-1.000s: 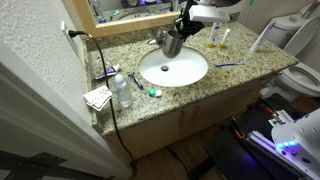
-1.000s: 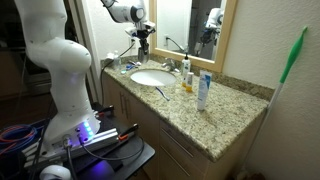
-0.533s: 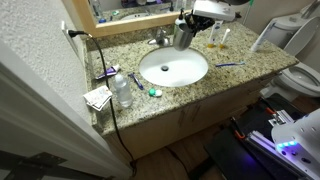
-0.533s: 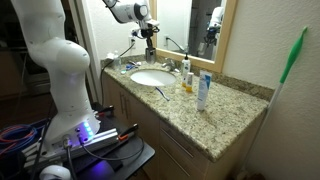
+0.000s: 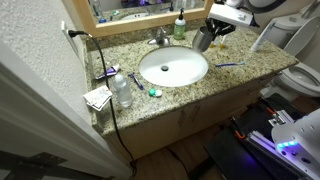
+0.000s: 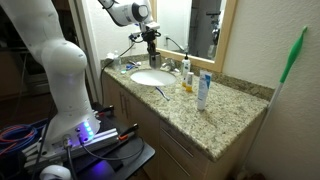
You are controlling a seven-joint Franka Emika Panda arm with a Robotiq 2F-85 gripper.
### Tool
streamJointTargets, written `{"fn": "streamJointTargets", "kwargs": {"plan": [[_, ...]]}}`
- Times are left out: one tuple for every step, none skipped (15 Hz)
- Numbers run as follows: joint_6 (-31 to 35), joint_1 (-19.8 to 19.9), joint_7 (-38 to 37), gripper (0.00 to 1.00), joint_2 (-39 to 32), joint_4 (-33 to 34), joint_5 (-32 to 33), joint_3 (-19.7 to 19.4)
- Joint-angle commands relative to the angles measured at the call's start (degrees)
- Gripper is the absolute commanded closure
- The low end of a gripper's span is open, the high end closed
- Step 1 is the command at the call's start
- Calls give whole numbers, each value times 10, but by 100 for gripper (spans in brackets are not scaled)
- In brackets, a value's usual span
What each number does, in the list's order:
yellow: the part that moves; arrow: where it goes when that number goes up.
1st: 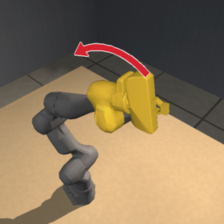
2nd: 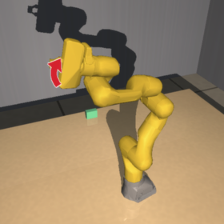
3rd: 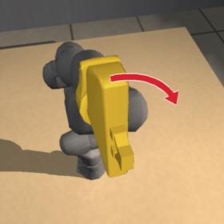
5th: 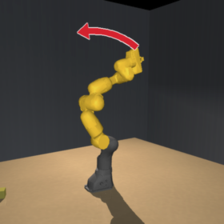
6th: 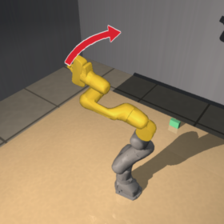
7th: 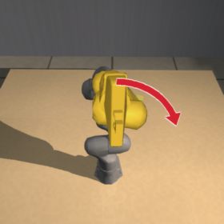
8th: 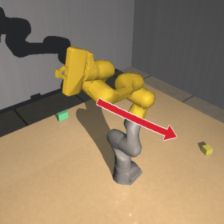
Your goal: Close the faucet, move the cup to the right of the counter, then pick the toothbrush and put it in the cup
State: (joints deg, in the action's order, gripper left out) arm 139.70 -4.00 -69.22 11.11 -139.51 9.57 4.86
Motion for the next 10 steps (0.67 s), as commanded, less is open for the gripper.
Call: {"fn": "streamJointTargets", "kwargs": {"plan": [[0,13,2,98,4,-3,-5,13],[-6,23,-19,98,3,0,7,12],[-3,31,-32,98,9,-6,7,7],[-1,40,-57,98,17,-15,12,4],[-3,49,-73,98,23,-22,12,1],[-1,58,-92,98,31,-33,14,-2],[-2,67,-102,98,33,-38,13,-5],[-5,73,-114,98,37,-46,11,-7],[-7,81,-128,98,38,-52,13,-9],[-9,87,-140,98,40,-59,13,-12]]}}
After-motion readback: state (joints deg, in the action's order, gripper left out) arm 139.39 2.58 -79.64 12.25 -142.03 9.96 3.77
